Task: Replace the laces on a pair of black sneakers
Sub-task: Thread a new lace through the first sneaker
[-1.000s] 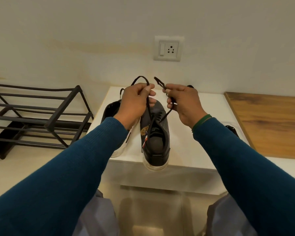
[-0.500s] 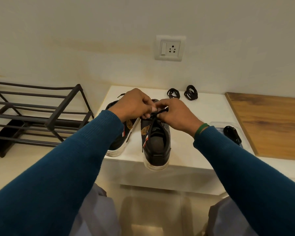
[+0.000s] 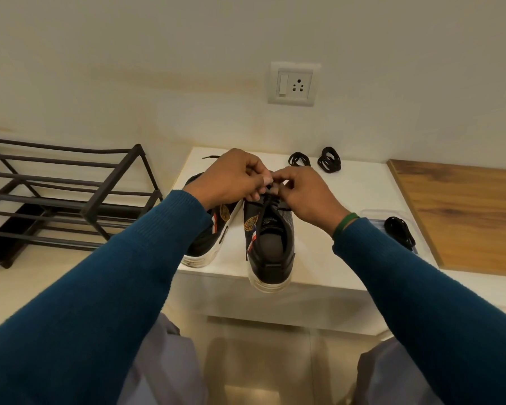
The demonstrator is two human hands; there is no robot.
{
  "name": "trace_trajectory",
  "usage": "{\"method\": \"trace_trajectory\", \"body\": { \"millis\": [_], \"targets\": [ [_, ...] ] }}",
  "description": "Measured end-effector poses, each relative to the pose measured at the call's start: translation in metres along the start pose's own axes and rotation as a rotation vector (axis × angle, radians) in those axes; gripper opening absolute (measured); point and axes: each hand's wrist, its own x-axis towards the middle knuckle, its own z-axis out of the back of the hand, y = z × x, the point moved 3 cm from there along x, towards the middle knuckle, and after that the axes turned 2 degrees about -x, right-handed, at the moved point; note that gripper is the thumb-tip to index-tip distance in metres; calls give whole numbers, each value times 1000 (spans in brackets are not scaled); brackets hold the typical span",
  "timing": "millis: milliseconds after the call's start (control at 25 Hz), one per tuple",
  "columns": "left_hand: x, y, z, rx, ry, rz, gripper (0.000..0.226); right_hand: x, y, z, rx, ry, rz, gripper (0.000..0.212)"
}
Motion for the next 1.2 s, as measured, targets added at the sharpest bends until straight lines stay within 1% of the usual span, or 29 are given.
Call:
{"method": "trace_trajectory", "body": {
  "millis": [40,80,160,280,360,440,560,640,720,760,880,920,960,1000,1040,1120,1200],
  "targets": [
    [0,0,1,44,-7,-21,8,0,2,-2,-80,64,24,22],
    [1,0,2,66,-37,-36,8,0,4,-2,-92,92,21,21],
    [3,2,4,33,-93,-38,6,-2,3,0,24,84,0,21],
    [3,4,2,-27,-66,-22,7,-4,1,2,265,45,-5,21],
    [3,5,2,-54,-79,-5,7,-3,-1,3,344,-6,-19,15],
    [4,6,4,-47,-116,14,6,-3,-3,3,408,-17,-46,9],
    [6,9,4,-18,-146,28,6,-3,-5,4,463,63,-80,17],
    [6,11,5,5,-178,37,5,-3,-5,2,511,117,-97,33],
    [6,14,7,39,-205,58,7,-5,-4,2,577,128,-88,50],
    [6,17,8,43,-207,72,7,-5,-4,2,617,131,-73,52],
    [6,20,5,67,-187,97,5,-7,-3,1,727,219,-33,38],
    [6,19,4,83,-187,99,6,-6,-2,1,705,254,-29,36],
    [6,19,3,88,-187,102,6,-5,-1,2,621,260,-23,35],
    [6,18,3,81,-184,103,5,-4,0,3,504,231,-19,32],
    [7,18,3,72,-181,100,5,-3,0,5,381,169,-22,26],
    [8,17,4,65,-177,94,5,-4,0,5,228,50,-36,12],
    [7,17,4,91,-180,89,6,-5,5,4,77,-26,25,8]
  ]
}}
